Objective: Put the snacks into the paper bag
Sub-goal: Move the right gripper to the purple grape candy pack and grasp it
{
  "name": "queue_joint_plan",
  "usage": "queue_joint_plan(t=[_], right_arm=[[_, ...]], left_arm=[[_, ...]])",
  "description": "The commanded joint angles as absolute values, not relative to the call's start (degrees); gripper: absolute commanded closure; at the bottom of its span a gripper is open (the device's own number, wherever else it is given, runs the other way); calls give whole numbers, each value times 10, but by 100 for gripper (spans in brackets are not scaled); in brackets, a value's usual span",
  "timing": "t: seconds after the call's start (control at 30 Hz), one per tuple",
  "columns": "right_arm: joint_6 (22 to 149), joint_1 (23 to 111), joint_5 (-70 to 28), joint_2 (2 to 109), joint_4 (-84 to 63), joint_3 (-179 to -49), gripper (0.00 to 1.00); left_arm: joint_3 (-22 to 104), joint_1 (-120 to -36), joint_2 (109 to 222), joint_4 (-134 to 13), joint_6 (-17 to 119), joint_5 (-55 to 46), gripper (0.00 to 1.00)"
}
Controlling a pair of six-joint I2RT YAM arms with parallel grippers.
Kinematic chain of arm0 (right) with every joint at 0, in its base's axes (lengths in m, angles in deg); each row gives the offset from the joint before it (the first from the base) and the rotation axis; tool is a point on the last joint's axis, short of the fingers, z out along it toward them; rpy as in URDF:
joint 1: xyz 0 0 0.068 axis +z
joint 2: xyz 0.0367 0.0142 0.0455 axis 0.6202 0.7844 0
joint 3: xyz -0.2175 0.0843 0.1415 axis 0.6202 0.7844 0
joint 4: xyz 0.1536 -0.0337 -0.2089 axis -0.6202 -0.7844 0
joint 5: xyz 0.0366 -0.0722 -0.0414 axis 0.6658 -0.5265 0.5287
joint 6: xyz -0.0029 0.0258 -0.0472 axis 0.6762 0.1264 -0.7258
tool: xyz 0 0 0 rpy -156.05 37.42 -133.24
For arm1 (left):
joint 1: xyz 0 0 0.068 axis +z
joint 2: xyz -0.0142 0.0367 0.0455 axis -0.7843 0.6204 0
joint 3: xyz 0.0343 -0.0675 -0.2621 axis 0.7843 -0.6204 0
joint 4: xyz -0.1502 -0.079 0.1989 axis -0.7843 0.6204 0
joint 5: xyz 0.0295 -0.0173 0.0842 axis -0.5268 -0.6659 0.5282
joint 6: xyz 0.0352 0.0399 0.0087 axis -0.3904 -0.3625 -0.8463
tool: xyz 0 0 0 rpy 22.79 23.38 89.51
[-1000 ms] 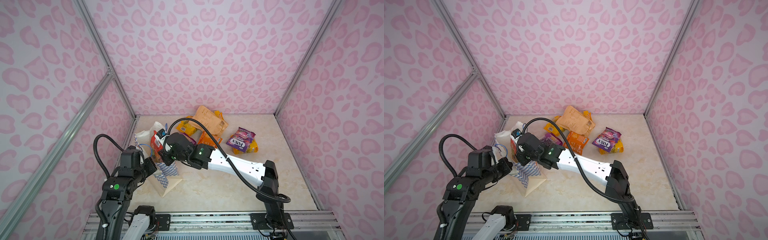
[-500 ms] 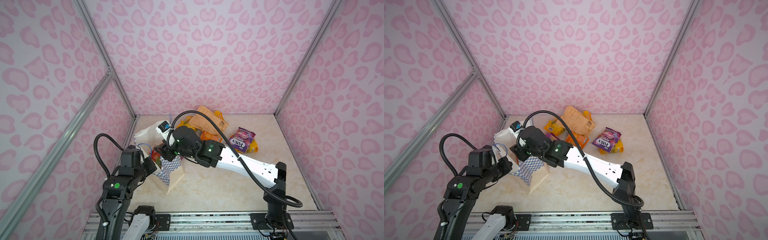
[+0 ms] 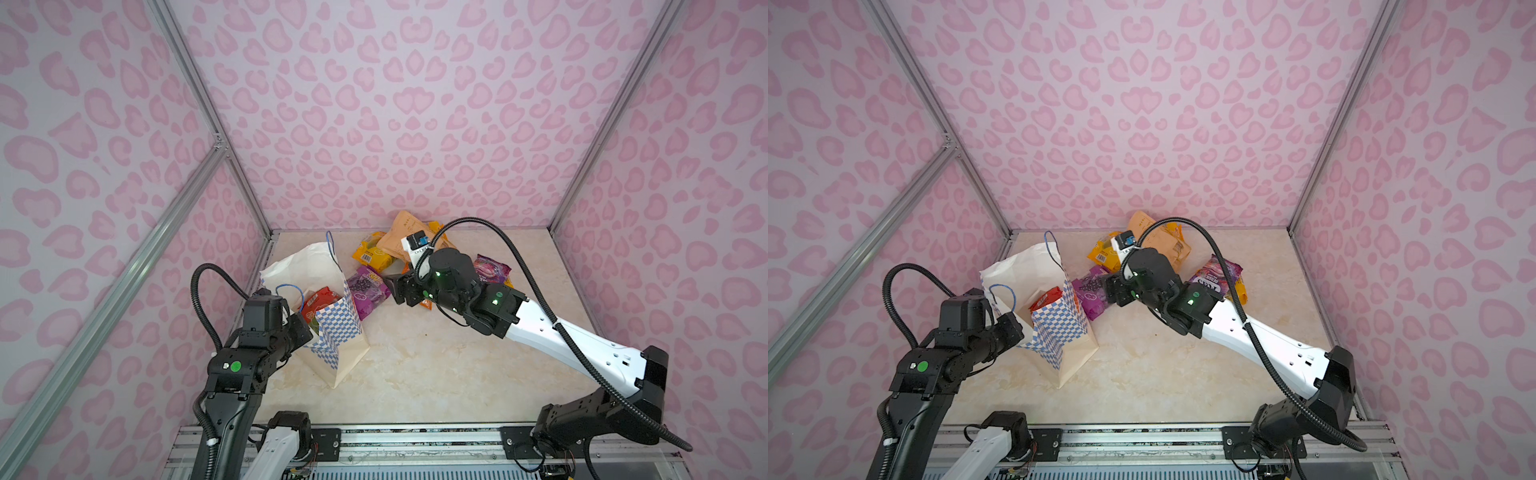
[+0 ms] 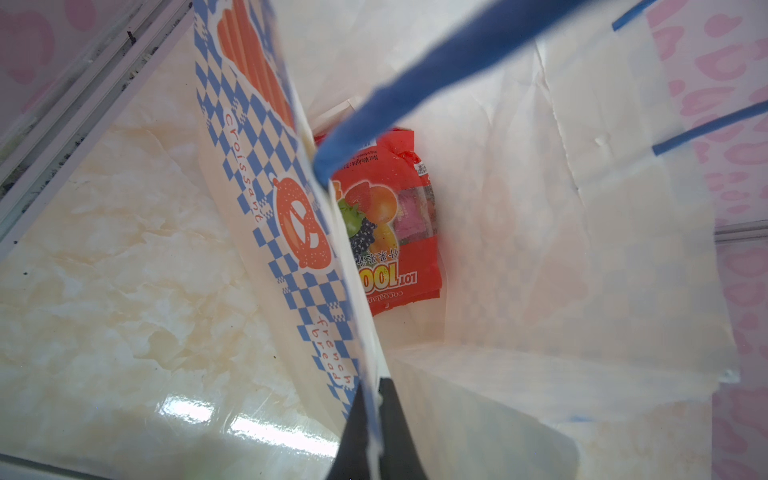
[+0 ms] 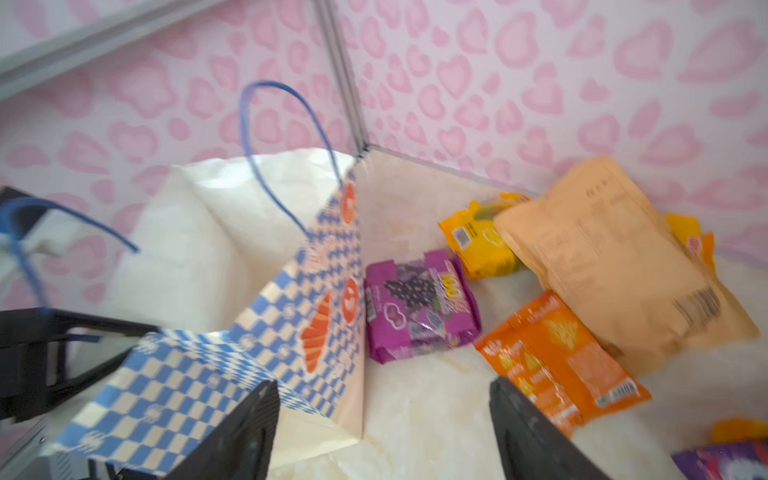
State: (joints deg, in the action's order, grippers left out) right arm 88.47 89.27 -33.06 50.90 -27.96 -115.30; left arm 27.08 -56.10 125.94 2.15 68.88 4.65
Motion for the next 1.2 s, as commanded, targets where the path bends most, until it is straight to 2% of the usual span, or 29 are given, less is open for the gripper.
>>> queue_joint_plan(t=[0.0,0.03,0.17,0.57,0.8,1.17], right_arm=[[999,847,-252,511,-221,-1082,19],[1018,840,-240,517,-202,-1064,18],[1085,835,-222,571,-129,-1018,3],[1293,823,-144,780,116,-1008,2],[1344,820,-163,863,141,-1052,2],[1287,792,-218,941,57,-1150,2]], left_arm=[[269,-560,1258,13,683,60,97],[268,-560,1258,12,684,59,97],[265,-560,1262,12,689,54,97],[266,-560,1257,22,685,59,96],[274,-560,1257,24,683,56,96],[275,-560,1256,24,689,53,96]])
